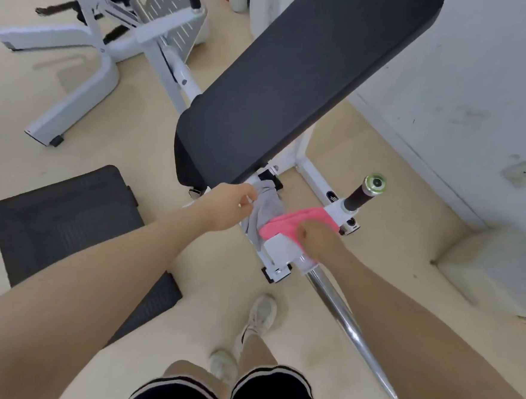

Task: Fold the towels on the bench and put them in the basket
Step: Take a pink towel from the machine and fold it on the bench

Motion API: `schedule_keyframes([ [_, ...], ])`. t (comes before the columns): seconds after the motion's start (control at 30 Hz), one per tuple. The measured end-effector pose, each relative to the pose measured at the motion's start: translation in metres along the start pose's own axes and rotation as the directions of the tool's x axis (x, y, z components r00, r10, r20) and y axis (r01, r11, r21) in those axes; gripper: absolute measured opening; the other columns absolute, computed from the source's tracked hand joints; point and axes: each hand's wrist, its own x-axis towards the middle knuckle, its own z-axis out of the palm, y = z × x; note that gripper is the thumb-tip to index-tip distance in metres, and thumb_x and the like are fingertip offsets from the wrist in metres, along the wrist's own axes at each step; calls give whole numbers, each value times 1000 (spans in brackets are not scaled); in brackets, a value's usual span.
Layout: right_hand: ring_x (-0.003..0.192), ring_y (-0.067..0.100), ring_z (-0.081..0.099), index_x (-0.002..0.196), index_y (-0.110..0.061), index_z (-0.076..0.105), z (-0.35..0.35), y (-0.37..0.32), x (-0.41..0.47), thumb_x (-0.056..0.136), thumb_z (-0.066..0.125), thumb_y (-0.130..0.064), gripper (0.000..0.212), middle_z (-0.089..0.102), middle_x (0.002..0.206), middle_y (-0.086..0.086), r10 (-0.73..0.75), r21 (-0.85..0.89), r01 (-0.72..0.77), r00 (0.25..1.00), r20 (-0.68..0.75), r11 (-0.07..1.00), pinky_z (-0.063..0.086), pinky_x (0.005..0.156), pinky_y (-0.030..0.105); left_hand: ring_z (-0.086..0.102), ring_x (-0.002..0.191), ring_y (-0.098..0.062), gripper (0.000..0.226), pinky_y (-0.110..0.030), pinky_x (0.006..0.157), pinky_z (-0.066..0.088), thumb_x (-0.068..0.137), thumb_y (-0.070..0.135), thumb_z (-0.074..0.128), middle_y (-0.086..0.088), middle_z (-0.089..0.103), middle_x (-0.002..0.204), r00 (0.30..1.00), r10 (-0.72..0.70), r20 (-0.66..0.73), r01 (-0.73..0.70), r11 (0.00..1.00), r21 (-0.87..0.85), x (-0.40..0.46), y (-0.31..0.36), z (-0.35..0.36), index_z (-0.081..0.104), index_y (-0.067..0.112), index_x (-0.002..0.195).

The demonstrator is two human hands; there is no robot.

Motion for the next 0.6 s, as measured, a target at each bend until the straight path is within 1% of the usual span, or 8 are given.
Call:
schedule_keyframes([
  [0.1, 99, 29, 60, 109, -5, 60, 18, 4, 28, 90, 46, -12, 24, 62, 105, 11, -27, -16, 28, 999, 45, 999, 50, 83, 38, 53, 87, -17, 29, -24, 77, 40, 95, 16, 45, -5, 60, 115, 999, -17, 34, 18, 1000, -25, 34, -7, 5, 54, 15, 122],
  [0.17, 106, 28, 56, 113, -7, 57, 26, 7, 38, 89, 50, -15, 26, 57, 115, 10, -32, -40, 34, 999, 38, 999, 48, 88, 38, 56, 88, -18, 29, -24, 73, 39, 95, 15, 45, -5, 60, 115, 998, -21, 66, 24, 998, -54, 49, -7, 8, 54, 15, 122],
  [0.27, 110, 30, 50, 116, -7, 53, 29, 9, 43, 93, 43, -9, 24, 50, 122, 14, -21, -82, 17, 999, -45, 996, 41, 86, 34, 61, 91, -22, 28, -25, 72, 41, 95, 16, 45, -4, 61, 111, 993, -24, 112, 32, 997, -76, 66, -6, 12, 54, 16, 121],
  [0.37, 109, 32, 51, 114, -4, 54, 29, 9, 43, 95, 40, -5, 24, 51, 122, 16, -55, -124, 48, 997, -47, 991, 40, 83, 34, 61, 93, -23, 28, -24, 72, 41, 95, 17, 44, -4, 62, 108, 988, -25, 154, 36, 997, -67, 77, -3, 13, 55, 16, 120],
  [0.4, 105, 30, 51, 114, -5, 55, 28, 9, 44, 95, 40, -7, 24, 52, 121, 15, -53, -104, 50, 998, -29, 993, 39, 80, 33, 61, 94, -23, 28, -25, 72, 41, 95, 17, 44, -4, 62, 108, 986, -23, 166, 33, 998, -62, 80, -1, 12, 55, 16, 121],
  [0.47, 90, 25, 48, 110, -7, 57, 18, 9, 45, 96, 42, -13, 22, 56, 115, 15, -6, -17, 6, 1000, 5, 1000, 37, 74, 31, 62, 93, -24, 28, -29, 72, 46, 95, 17, 44, -4, 62, 108, 984, -9, 178, 19, 998, -56, 84, 4, 6, 55, 16, 120],
  [0.53, 83, 20, 47, 105, -10, 60, 0, 6, 40, 95, 41, -20, 24, 60, 100, 9, 39, 143, -45, 998, 40, 989, 41, 74, 30, 65, 89, -29, 26, -35, 74, 53, 95, 17, 44, -5, 63, 106, 985, 12, 174, 0, 998, -70, 83, 11, -4, 56, 17, 118],
  [0.6, 77, 16, 52, 85, -22, 62, -21, 7, 29, 91, 39, -24, 24, 56, 82, -4, 48, 304, -44, 999, -3, 952, 43, 73, 29, 66, 87, -31, 25, -38, 75, 54, 94, 18, 44, -6, 64, 105, 986, 34, 162, -21, 996, -83, 80, 21, -17, 57, 18, 115],
])
